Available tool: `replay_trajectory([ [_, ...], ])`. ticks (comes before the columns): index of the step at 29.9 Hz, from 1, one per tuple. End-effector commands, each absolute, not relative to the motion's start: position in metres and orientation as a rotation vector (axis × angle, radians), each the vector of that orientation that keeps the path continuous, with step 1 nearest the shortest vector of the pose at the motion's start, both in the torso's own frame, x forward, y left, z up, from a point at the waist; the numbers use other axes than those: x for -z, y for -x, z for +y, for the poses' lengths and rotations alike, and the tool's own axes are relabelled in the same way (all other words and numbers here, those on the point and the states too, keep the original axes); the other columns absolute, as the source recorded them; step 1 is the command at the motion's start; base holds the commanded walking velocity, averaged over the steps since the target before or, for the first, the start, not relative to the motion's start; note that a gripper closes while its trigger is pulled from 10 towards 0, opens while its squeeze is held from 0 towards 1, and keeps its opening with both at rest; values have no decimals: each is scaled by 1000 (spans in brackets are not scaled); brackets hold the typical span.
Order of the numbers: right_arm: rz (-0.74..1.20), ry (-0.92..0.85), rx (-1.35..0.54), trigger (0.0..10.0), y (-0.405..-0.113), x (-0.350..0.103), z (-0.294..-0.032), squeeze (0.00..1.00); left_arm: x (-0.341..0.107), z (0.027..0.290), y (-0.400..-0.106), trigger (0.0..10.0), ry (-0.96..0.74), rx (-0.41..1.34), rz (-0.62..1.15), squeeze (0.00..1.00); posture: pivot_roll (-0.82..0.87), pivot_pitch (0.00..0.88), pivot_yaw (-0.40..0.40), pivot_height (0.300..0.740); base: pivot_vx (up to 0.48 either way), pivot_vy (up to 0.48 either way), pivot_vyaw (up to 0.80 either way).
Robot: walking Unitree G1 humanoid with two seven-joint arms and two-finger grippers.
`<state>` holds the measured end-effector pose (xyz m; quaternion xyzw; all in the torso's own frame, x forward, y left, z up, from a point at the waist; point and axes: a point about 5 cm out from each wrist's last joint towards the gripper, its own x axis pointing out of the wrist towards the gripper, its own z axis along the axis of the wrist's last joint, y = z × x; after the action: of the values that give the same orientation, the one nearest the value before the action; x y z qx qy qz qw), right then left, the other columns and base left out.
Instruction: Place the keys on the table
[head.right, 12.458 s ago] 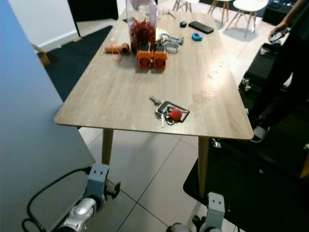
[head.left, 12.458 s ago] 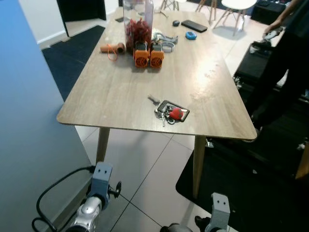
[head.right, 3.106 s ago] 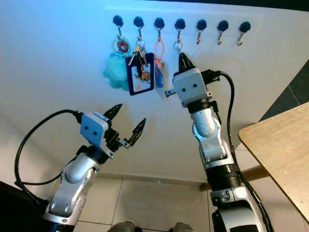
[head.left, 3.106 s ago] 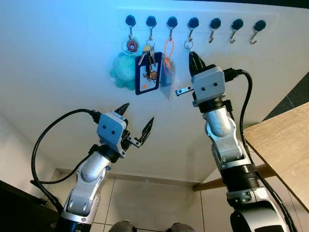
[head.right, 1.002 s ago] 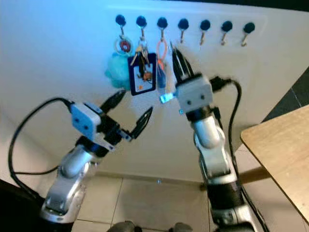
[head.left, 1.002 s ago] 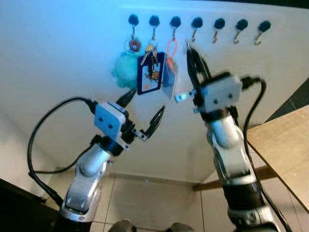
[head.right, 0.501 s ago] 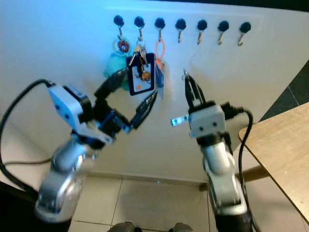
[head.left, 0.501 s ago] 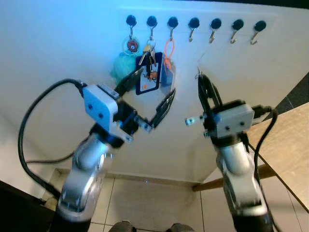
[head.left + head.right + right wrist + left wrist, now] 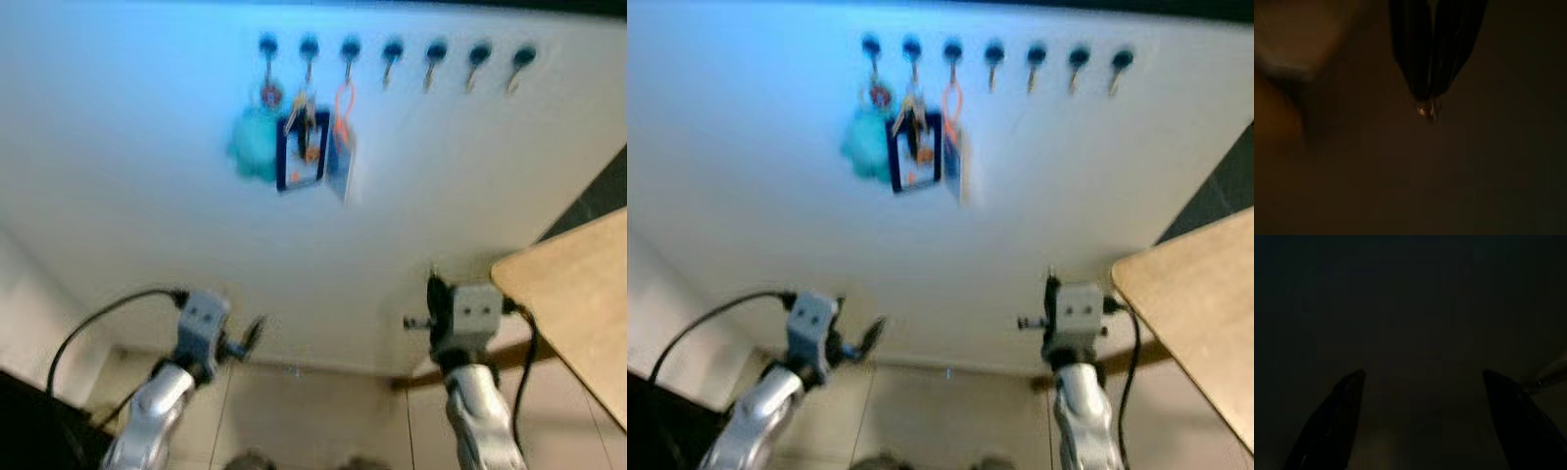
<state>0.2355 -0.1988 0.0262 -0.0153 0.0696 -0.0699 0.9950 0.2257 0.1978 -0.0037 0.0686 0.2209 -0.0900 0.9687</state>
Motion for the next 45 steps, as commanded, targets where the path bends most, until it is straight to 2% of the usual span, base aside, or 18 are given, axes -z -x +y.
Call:
replay_trajectory([
  [1,254,-25,182,10000,-224,-4,-203,0,25,211,-211,10000,-149,92,568,0,9,65,-1,740,0,0,0],
  [2,347,-67,189,10000,-219,13,-203,0,35,216,-205,10000,-139,34,630,0,10,66,3,740,0,0,0],
  [3,347,-67,189,10000,-219,13,-203,0,35,216,-205,10000,-139,34,630,0,10,66,3,740,0,0,0],
  [4,458,-99,180,10000,-211,30,-201,0,42,216,-202,10000,-103,5,682,0,13,64,11,740,0,0,0],
  [5,458,-99,180,10000,-211,30,-201,0,42,216,-202,10000,-103,5,682,0,13,64,11,740,0,0,0],
  [6,539,-117,163,10000,-202,44,-198,0,46,212,-201,10000,-93,15,706,0,15,64,15,740,0,0,0],
  [15,722,-59,195,10000,-178,71,-203,0,60,205,-202,10000,-160,55,772,0,8,65,14,740,0,0,0],
  [29,779,-52,186,10000,-174,78,-201,0,69,195,-197,10000,-119,52,797,0,11,60,12,740,0,0,0],
  [45,805,-63,208,10000,-168,83,-202,0,70,197,-198,10000,-95,48,795,0,14,64,15,740,-30,0,0],
])
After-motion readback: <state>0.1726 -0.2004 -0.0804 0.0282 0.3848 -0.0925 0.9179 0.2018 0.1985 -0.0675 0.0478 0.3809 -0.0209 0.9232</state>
